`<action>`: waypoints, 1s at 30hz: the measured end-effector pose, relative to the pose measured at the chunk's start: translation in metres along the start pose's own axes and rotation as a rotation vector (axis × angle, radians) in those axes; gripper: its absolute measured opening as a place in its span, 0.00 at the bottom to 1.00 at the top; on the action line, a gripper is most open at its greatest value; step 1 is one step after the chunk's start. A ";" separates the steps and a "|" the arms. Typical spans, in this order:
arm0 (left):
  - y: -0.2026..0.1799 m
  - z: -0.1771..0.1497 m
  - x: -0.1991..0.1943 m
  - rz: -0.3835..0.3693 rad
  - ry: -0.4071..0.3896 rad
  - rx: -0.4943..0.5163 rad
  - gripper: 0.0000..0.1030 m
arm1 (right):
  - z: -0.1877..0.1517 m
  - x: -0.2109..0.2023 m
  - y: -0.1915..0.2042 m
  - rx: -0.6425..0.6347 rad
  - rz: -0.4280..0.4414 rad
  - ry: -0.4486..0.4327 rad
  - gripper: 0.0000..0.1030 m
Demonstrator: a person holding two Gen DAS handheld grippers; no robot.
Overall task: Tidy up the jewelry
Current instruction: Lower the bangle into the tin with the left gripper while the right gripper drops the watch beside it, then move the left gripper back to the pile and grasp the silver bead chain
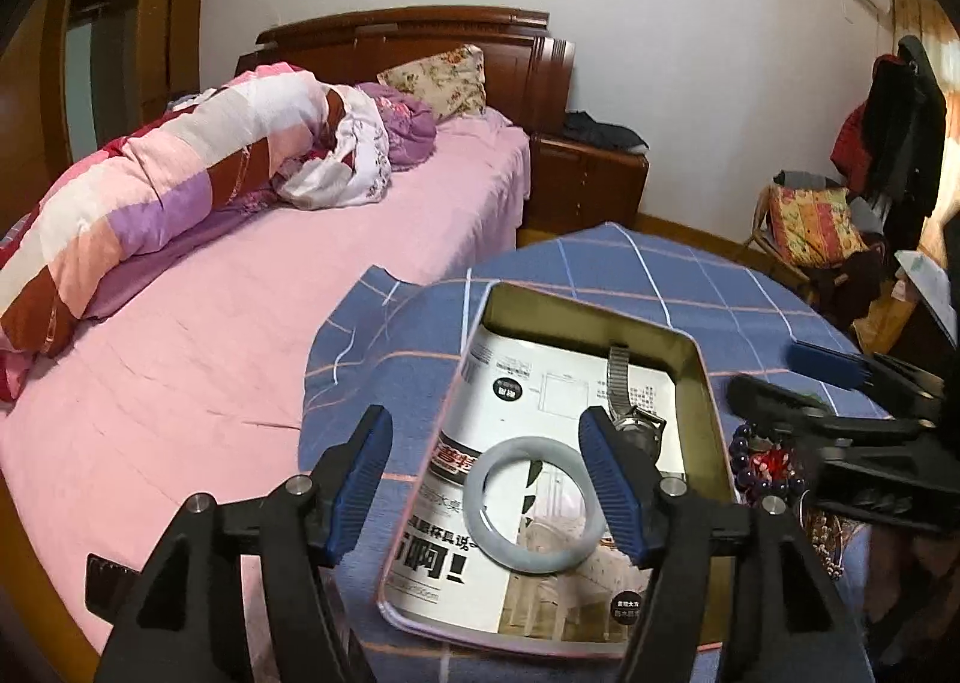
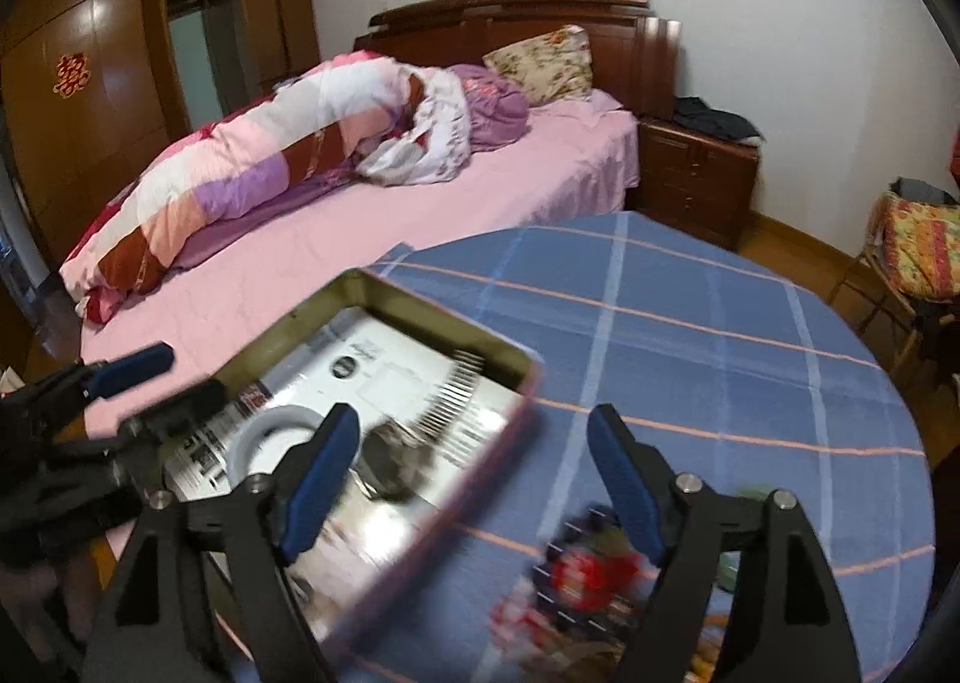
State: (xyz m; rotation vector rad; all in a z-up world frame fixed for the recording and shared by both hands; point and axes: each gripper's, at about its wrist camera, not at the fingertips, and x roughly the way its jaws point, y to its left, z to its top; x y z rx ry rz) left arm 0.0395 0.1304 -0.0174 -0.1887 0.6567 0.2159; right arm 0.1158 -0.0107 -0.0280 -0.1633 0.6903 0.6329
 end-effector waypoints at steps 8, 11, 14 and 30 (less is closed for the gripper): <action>0.007 -0.006 -0.001 0.011 0.012 -0.026 0.63 | -0.036 -0.030 -0.047 0.086 -0.108 0.032 0.81; -0.004 -0.008 -0.003 -0.008 0.013 -0.015 0.63 | -0.049 -0.036 -0.061 0.116 -0.152 0.055 0.81; -0.021 -0.012 -0.008 -0.034 0.014 0.008 0.63 | -0.063 -0.042 -0.074 0.145 -0.179 0.070 0.81; -0.118 -0.048 -0.026 -0.206 0.064 0.193 0.63 | -0.114 -0.067 -0.099 0.233 -0.201 0.076 0.81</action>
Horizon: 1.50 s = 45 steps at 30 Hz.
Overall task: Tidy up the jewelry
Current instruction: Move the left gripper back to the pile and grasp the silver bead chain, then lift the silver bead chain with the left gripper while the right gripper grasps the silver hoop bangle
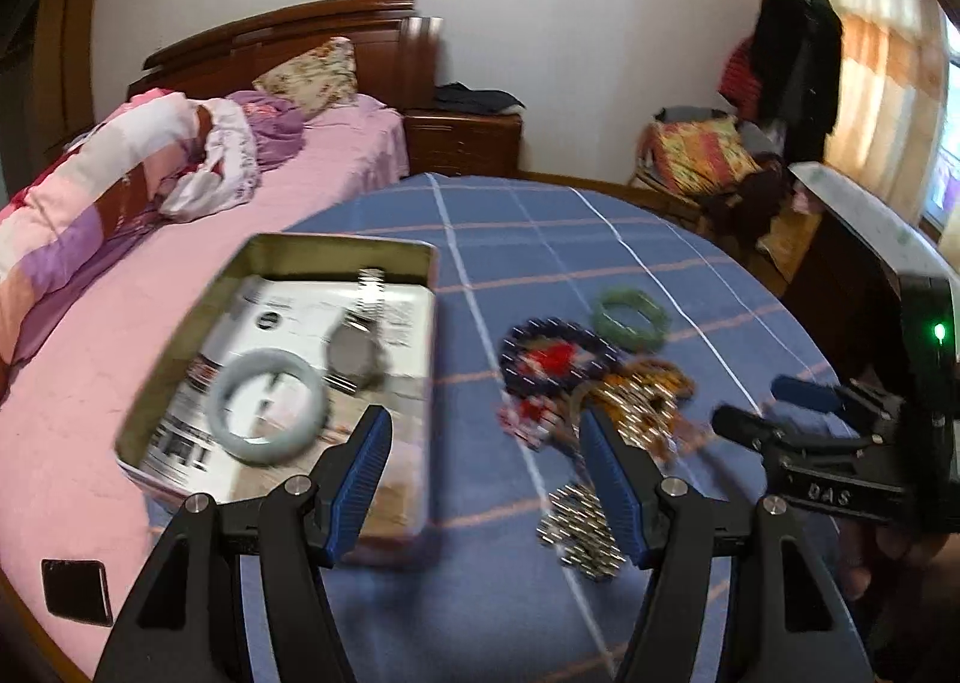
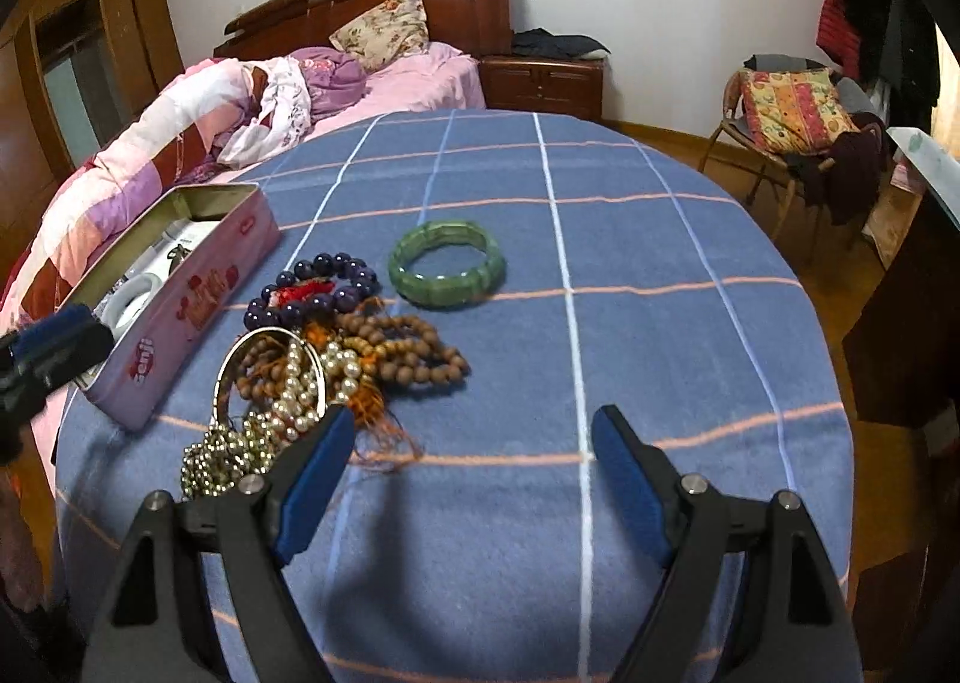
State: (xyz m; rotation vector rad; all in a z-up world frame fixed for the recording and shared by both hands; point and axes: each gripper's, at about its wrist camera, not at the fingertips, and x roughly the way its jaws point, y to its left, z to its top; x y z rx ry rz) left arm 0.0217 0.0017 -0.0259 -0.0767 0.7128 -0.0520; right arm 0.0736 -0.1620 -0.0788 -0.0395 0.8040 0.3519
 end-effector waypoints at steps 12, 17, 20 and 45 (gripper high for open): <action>-0.030 -0.023 0.016 -0.048 0.087 0.060 0.63 | -0.012 -0.006 -0.007 0.030 0.000 -0.021 0.83; -0.036 -0.030 0.023 -0.070 0.115 0.066 0.63 | -0.015 -0.008 -0.003 0.021 0.009 -0.024 0.83; -0.036 -0.033 0.030 -0.089 0.148 0.063 0.49 | -0.016 -0.008 -0.001 0.016 0.005 -0.023 0.83; -0.001 0.012 -0.032 -0.143 -0.092 -0.010 0.09 | -0.007 -0.010 0.035 -0.068 0.009 -0.047 0.76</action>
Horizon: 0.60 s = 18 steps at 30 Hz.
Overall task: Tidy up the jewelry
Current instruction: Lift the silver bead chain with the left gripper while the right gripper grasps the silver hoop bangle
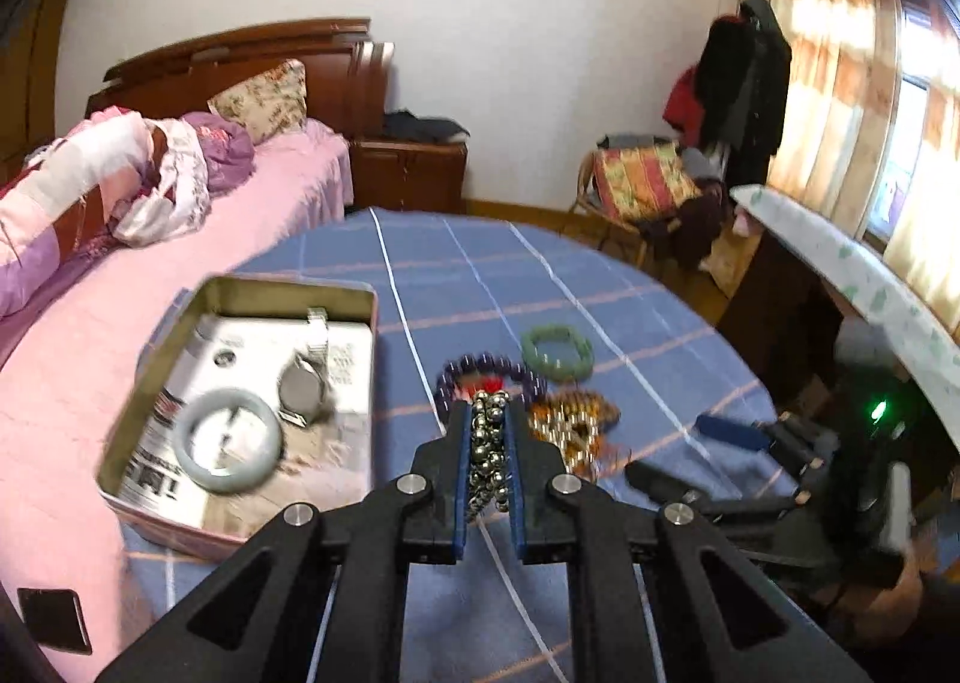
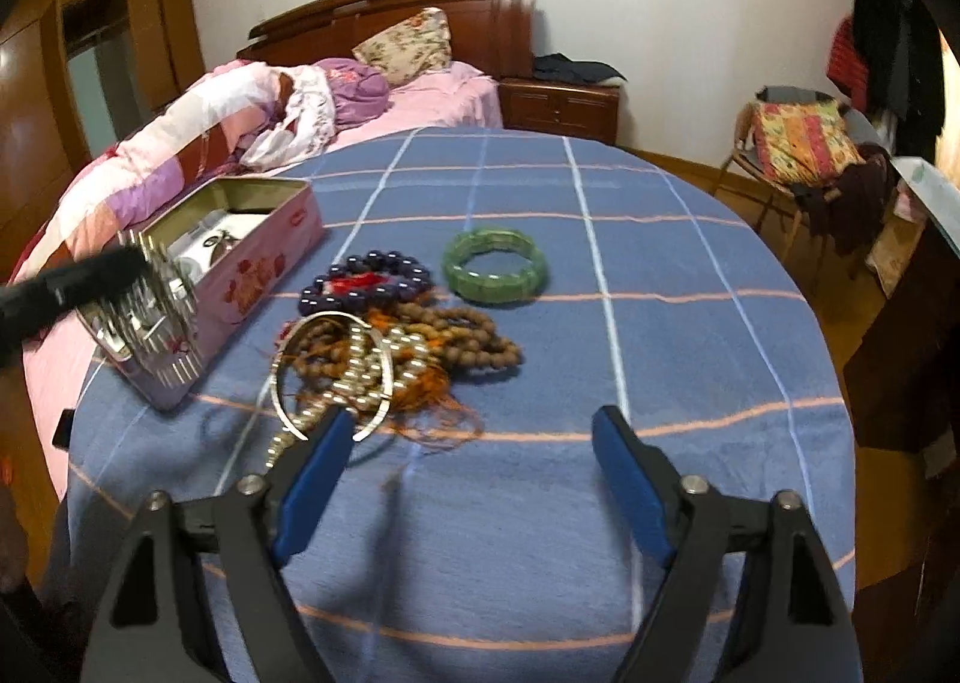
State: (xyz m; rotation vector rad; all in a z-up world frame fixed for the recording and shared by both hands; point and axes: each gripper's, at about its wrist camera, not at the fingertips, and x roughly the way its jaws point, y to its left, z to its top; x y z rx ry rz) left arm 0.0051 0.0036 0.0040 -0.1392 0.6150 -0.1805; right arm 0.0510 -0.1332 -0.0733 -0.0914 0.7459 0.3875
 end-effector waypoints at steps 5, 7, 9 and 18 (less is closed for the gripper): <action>0.009 0.014 -0.008 0.028 -0.052 -0.009 0.09 | 0.009 0.005 0.020 -0.046 0.065 0.006 0.63; 0.014 0.016 -0.005 0.037 -0.051 -0.020 0.09 | 0.012 0.006 0.030 -0.066 0.090 0.006 0.61; 0.019 0.015 -0.002 0.048 -0.048 -0.031 0.09 | 0.015 0.011 0.044 -0.102 0.110 0.010 0.58; 0.032 0.011 0.001 0.050 -0.037 -0.058 0.09 | 0.013 0.035 0.074 -0.202 0.128 0.074 0.31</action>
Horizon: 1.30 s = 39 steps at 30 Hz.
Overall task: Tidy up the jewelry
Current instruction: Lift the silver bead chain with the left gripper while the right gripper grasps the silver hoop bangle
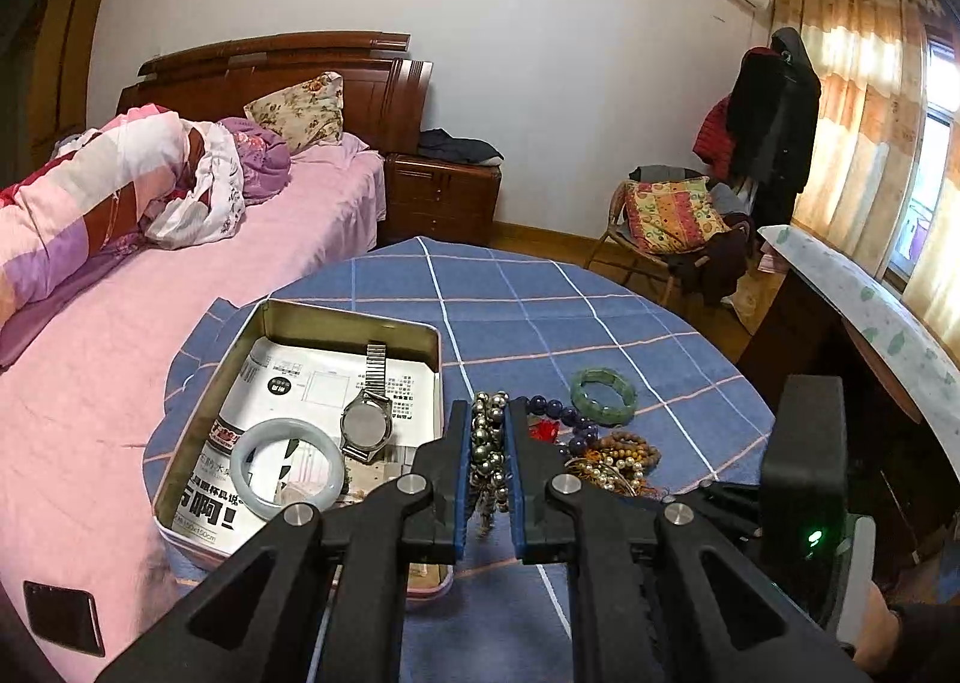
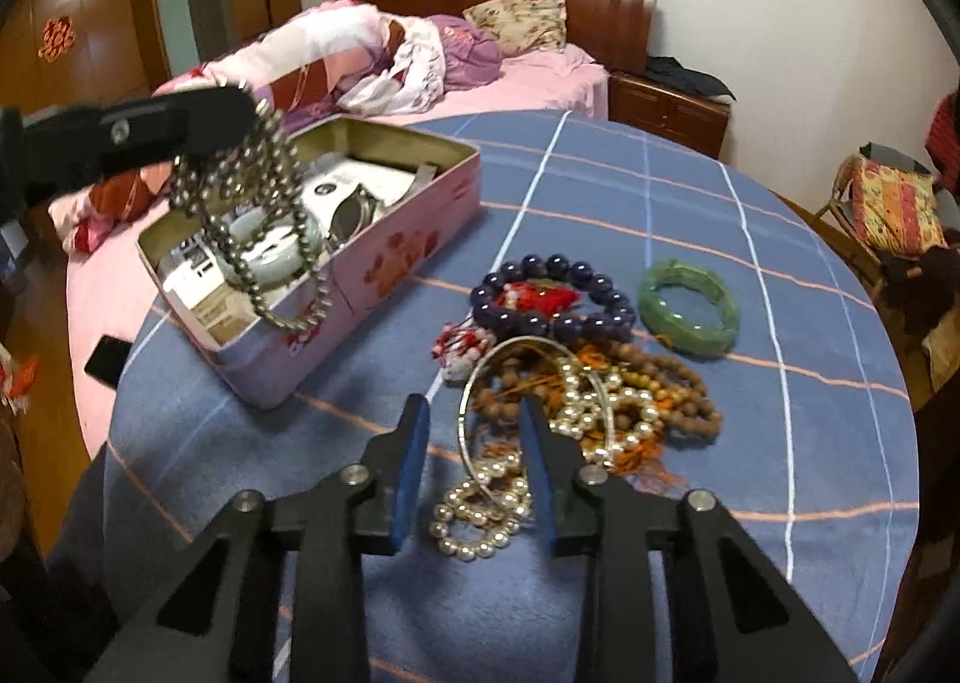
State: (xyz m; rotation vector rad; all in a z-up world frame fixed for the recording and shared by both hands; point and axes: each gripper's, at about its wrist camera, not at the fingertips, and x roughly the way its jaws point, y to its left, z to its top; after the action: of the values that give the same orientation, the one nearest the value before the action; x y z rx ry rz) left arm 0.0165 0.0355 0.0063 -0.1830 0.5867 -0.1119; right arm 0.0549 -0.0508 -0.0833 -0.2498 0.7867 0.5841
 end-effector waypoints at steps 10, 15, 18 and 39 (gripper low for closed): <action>0.006 0.000 -0.007 -0.007 -0.009 -0.019 0.09 | -0.004 -0.009 -0.002 0.005 -0.012 -0.024 0.06; 0.005 0.000 -0.009 -0.013 -0.015 -0.018 0.09 | 0.003 -0.029 -0.012 0.032 -0.026 -0.083 0.05; 0.004 0.000 -0.010 -0.018 -0.015 -0.016 0.09 | 0.006 -0.032 -0.015 0.026 -0.019 -0.083 0.06; 0.012 -0.002 -0.006 -0.002 -0.004 -0.030 0.09 | -0.001 -0.005 0.004 0.004 0.070 -0.006 0.30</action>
State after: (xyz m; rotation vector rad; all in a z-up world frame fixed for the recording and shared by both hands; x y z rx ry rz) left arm 0.0112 0.0482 0.0050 -0.2126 0.5844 -0.1046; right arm 0.0496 -0.0500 -0.0803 -0.2168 0.7930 0.6491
